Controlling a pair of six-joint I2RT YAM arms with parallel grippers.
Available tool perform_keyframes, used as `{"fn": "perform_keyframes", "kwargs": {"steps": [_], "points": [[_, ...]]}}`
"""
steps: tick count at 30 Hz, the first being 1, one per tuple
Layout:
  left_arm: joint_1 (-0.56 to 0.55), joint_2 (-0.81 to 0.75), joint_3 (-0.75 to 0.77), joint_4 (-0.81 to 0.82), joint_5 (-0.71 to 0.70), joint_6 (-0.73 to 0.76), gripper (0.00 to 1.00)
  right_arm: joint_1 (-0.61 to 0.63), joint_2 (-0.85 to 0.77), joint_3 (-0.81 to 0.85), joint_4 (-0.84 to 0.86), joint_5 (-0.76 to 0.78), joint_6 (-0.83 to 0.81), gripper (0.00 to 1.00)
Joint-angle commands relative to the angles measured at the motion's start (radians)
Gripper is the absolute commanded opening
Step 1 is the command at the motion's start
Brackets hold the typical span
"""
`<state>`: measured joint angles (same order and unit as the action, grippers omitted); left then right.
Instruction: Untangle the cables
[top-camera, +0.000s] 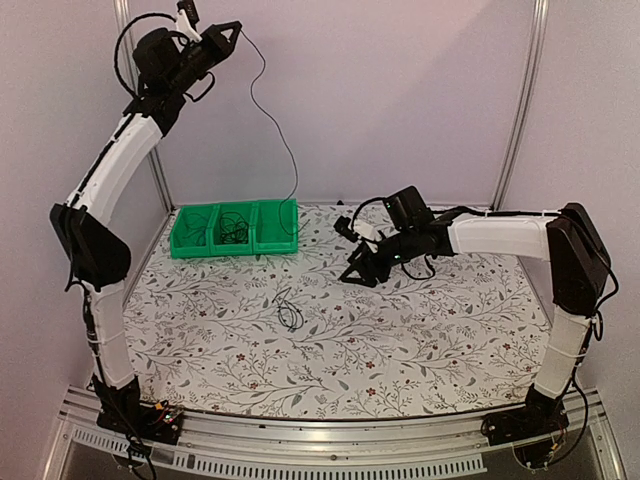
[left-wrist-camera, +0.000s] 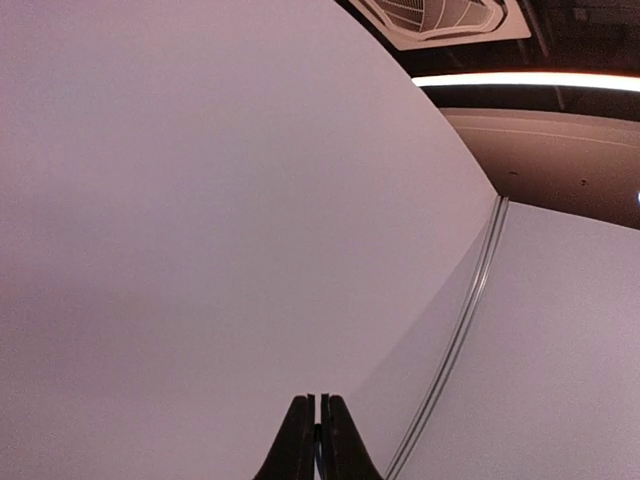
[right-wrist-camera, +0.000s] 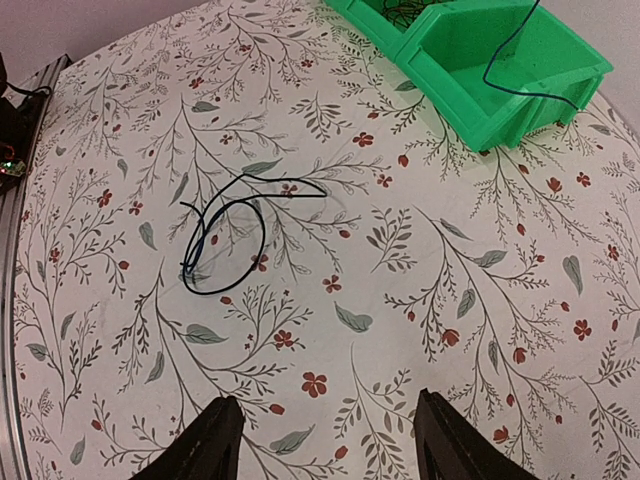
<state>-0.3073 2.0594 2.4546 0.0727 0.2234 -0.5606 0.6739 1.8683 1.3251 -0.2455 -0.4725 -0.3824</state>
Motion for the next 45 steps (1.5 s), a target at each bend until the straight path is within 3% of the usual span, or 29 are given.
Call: {"fn": "perform_keyframes", "kwargs": {"steps": [1, 13, 35, 41, 45], "points": [[0.022, 0.050, 0.021, 0.032, -0.025, 0.009, 0.00, -0.001, 0.007, 0.000, 0.015, 0.009, -0.001, 0.63], [0.032, 0.084, -0.076, 0.001, -0.014, 0.026, 0.00, 0.000, 0.000, -0.022, 0.021, 0.011, 0.000, 0.63], [-0.018, -0.332, -0.888, -0.013, -0.120, 0.228, 0.00, -0.001, -0.014, -0.043, 0.013, 0.012, -0.007, 0.63], [-0.048, -0.308, -0.941, 0.025, -0.092, 0.202, 0.00, 0.005, -0.014, -0.043, -0.003, 0.017, -0.018, 0.63], [-0.088, -0.219, -0.869, 0.039, -0.050, 0.193, 0.00, 0.011, -0.017, -0.055, -0.011, 0.027, -0.028, 0.63]]}}
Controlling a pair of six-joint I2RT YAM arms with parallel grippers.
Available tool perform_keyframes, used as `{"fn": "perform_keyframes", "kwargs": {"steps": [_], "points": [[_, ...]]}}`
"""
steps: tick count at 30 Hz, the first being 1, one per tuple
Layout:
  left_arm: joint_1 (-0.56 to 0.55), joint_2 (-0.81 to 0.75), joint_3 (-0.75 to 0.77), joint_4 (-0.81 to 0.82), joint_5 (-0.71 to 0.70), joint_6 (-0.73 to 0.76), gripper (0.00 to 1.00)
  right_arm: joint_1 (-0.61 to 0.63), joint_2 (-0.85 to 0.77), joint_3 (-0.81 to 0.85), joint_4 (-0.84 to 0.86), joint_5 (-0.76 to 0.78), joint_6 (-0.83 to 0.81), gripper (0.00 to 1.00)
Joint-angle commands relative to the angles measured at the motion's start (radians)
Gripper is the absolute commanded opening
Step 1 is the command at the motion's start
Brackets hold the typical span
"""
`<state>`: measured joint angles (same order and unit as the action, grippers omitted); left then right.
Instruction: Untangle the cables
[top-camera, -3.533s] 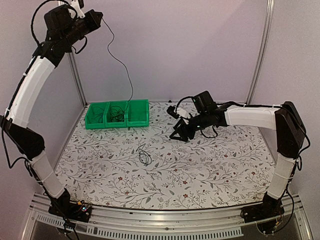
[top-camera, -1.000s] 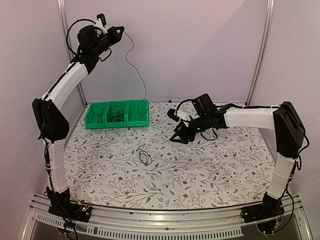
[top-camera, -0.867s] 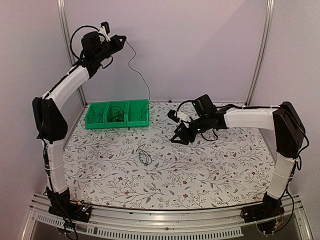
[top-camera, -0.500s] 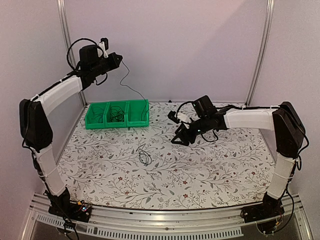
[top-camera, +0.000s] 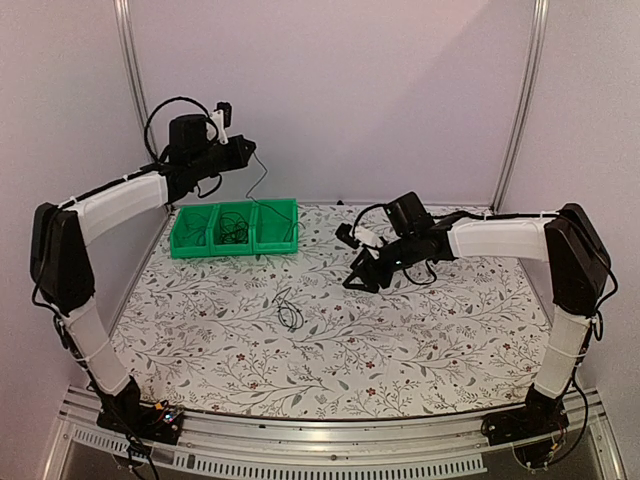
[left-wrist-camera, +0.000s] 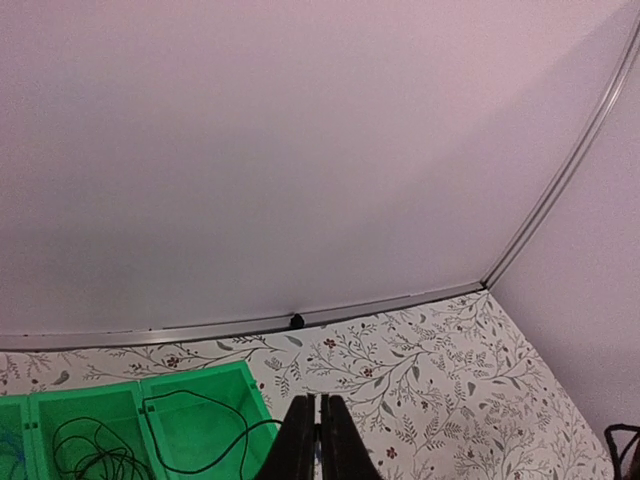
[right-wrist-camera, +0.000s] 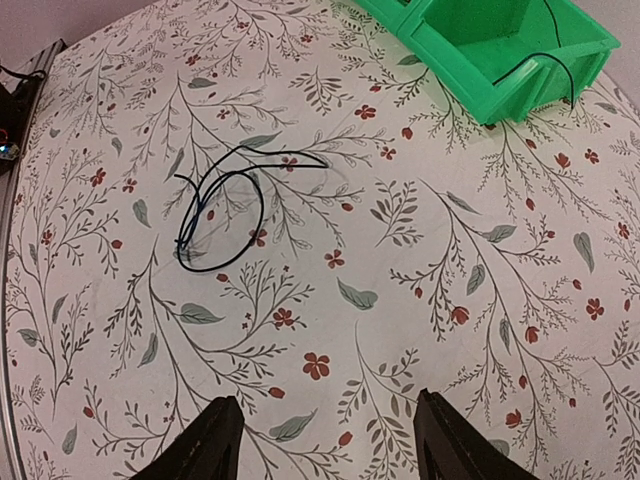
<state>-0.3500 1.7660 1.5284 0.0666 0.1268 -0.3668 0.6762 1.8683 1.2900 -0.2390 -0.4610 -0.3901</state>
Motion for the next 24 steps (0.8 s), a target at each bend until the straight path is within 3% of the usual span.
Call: {"fn": "perform_keyframes", "kwargs": {"steps": [1, 8, 17, 24], "points": [[-0.059, 0.100, 0.084, 0.045, 0.062, -0.002, 0.00, 0.011, -0.018, -0.024, -0.017, 0.017, -0.022, 0.63], [-0.124, 0.226, 0.206, 0.022, 0.029, -0.012, 0.00, 0.017, -0.044, -0.060, -0.017, 0.028, -0.032, 0.63], [-0.091, 0.313, 0.183, -0.055, -0.176, -0.001, 0.00, 0.017, -0.077, -0.072, -0.039, 0.046, -0.064, 0.62], [-0.068, 0.418, 0.229, -0.081, -0.194, -0.002, 0.00, 0.017, -0.067, -0.074, -0.050, 0.019, -0.056, 0.62]]}}
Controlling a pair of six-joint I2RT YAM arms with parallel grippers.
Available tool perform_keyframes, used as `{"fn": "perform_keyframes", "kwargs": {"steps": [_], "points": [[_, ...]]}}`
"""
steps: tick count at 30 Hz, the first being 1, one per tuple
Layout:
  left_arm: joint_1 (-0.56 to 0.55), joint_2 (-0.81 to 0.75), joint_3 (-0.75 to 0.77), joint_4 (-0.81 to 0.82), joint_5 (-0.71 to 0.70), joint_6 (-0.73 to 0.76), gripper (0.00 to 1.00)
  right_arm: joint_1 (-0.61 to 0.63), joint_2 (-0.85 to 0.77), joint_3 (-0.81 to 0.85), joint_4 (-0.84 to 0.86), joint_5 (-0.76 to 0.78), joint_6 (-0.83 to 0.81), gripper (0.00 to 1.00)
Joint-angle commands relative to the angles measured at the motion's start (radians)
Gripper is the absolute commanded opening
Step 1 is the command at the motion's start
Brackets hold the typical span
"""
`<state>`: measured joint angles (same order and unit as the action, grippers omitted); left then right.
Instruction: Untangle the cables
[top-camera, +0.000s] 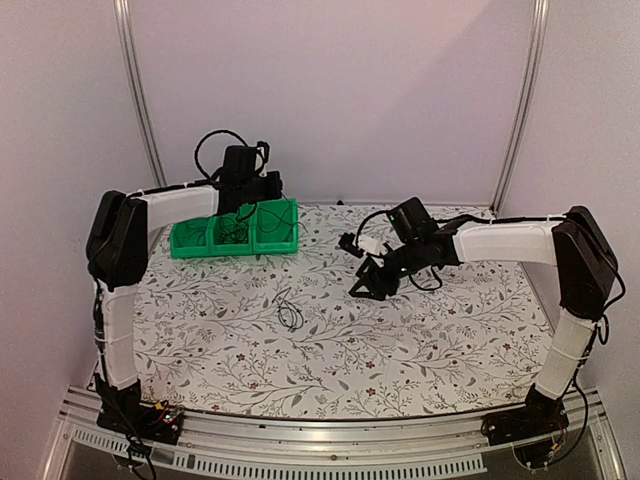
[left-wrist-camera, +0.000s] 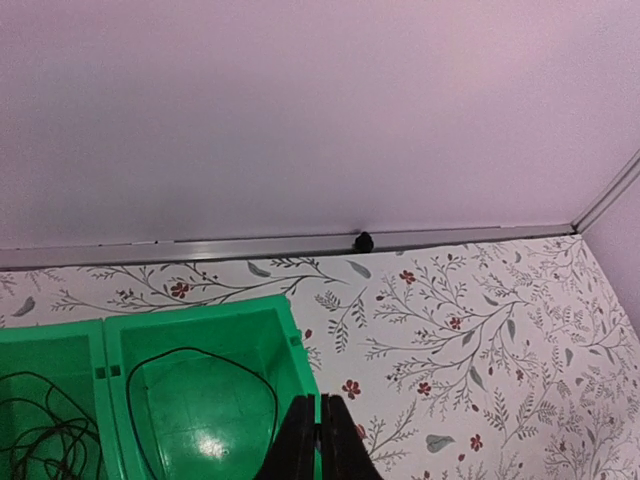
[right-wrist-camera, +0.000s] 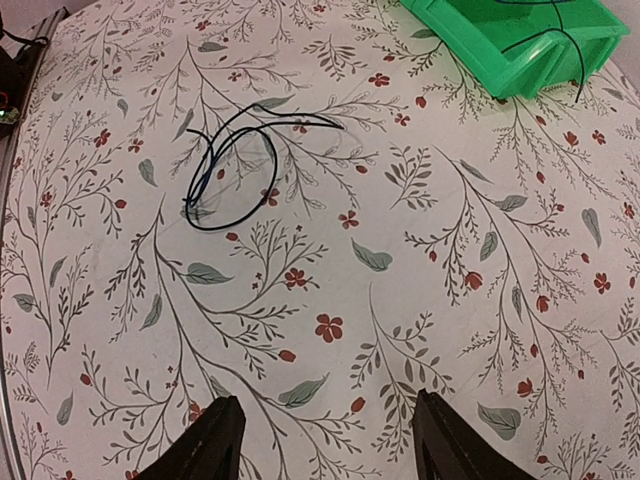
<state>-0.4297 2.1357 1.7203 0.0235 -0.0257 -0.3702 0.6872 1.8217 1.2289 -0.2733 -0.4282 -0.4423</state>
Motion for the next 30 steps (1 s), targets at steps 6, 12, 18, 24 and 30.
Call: {"fn": "perform_keyframes", "kwargs": {"steps": [6, 12, 18, 24, 30], "points": [[0.011, 0.103, 0.054, -0.068, -0.095, 0.002, 0.00, 0.007, -0.026, -0.021, -0.016, -0.010, -0.002, 0.61], [-0.004, 0.164, 0.111, -0.076, -0.094, -0.026, 0.00, 0.006, -0.036, -0.029, -0.020, -0.004, -0.011, 0.61], [-0.010, 0.138, 0.136, -0.150, -0.179, -0.013, 0.22, 0.000, -0.023, 0.007, -0.008, 0.016, -0.026, 0.61], [0.024, 0.026, 0.098, -0.173, -0.212, 0.018, 0.41, -0.003, 0.038, 0.097, 0.006, -0.001, -0.013, 0.61], [0.054, -0.110, 0.063, -0.224, -0.150, 0.051, 0.53, -0.004, 0.073, 0.161, 0.008, 0.015, -0.021, 0.61]]}}
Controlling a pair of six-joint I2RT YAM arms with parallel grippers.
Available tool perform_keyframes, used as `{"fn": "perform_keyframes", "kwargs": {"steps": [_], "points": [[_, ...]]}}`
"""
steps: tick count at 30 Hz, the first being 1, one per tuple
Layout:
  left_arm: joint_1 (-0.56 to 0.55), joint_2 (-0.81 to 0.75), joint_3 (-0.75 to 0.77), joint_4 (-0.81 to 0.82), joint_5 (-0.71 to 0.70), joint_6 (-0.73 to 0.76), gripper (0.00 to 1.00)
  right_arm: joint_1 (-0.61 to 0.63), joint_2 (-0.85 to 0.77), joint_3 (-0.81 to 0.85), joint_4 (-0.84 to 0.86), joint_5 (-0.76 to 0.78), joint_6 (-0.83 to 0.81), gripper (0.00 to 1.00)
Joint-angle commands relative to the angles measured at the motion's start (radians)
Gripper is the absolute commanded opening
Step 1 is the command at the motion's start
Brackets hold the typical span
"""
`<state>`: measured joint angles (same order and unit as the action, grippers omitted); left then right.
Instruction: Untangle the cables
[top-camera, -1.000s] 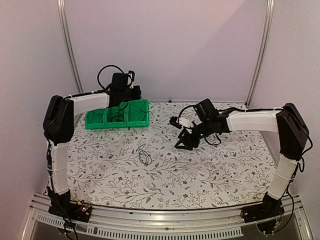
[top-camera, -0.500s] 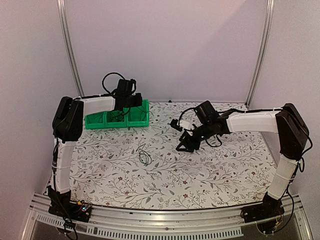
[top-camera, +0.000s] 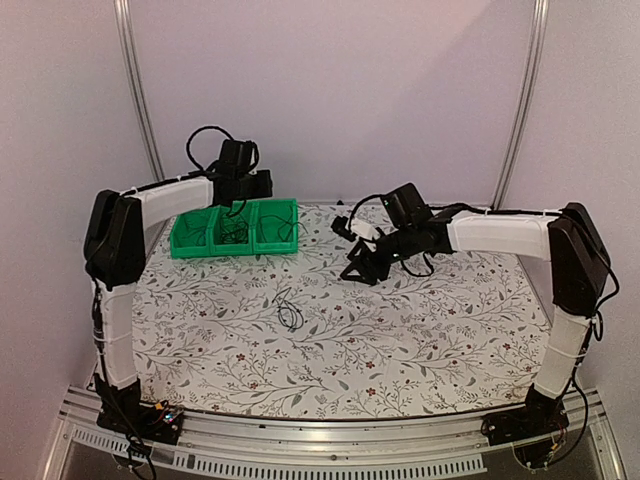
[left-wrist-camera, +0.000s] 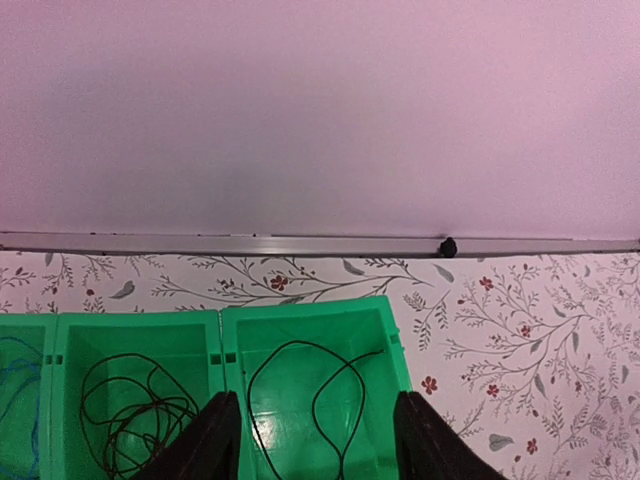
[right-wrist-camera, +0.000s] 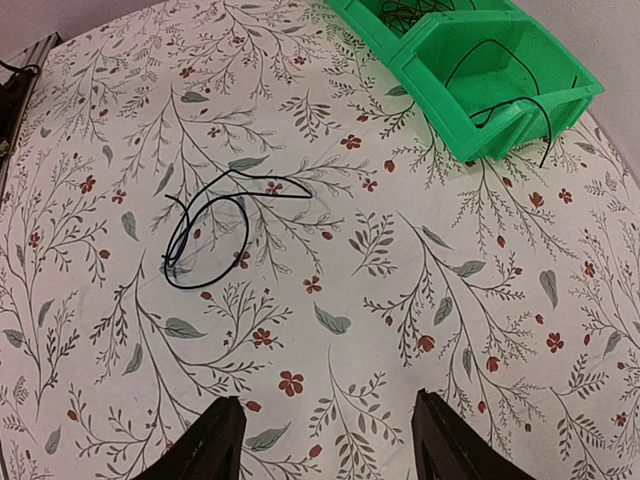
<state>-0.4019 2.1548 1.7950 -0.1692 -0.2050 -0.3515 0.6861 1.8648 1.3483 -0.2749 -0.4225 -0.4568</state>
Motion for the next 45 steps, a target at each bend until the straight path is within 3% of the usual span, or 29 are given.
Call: {"fn": "perform_keyframes", "kwargs": {"steps": [1, 4, 8, 12, 18, 20, 23, 38, 45], "points": [[0.027, -0.152, -0.020, -0.046, 0.054, 0.036, 0.53, -0.005, 0.035, 0.047, 0.010, 0.012, -0.010, 0.61], [0.028, -0.235, -0.103, -0.072, 0.168, 0.040, 0.53, -0.003, 0.047, 0.063, 0.011, 0.014, -0.011, 0.61], [-0.008, -0.390, -0.336, -0.062, 0.371, 0.068, 0.52, -0.004, 0.051, 0.075, 0.009, 0.009, -0.010, 0.61], [-0.094, -0.574, -0.578, -0.114, 0.416, 0.104, 0.52, -0.004, 0.040, 0.062, 0.009, 0.014, -0.026, 0.61], [-0.135, -0.732, -0.827, -0.167, 0.472, -0.067, 0.45, -0.001, 0.033, 0.040, -0.005, -0.006, -0.047, 0.58], [-0.155, -0.763, -0.866, -0.158, 0.503, -0.089, 0.41, 0.004, 0.036, 0.038, -0.008, -0.017, -0.048, 0.57], [-0.180, -0.779, -0.906, -0.149, 0.538, -0.103, 0.42, 0.016, 0.045, 0.037, -0.008, -0.032, -0.042, 0.56], [-0.215, -0.588, -0.906, -0.171, 0.616, -0.318, 0.40, 0.145, 0.208, 0.149, -0.012, -0.105, 0.034, 0.46], [-0.215, -0.557, -0.907, -0.124, 0.612, -0.331, 0.38, 0.168, 0.259, 0.172, 0.015, -0.078, 0.065, 0.40]]}}
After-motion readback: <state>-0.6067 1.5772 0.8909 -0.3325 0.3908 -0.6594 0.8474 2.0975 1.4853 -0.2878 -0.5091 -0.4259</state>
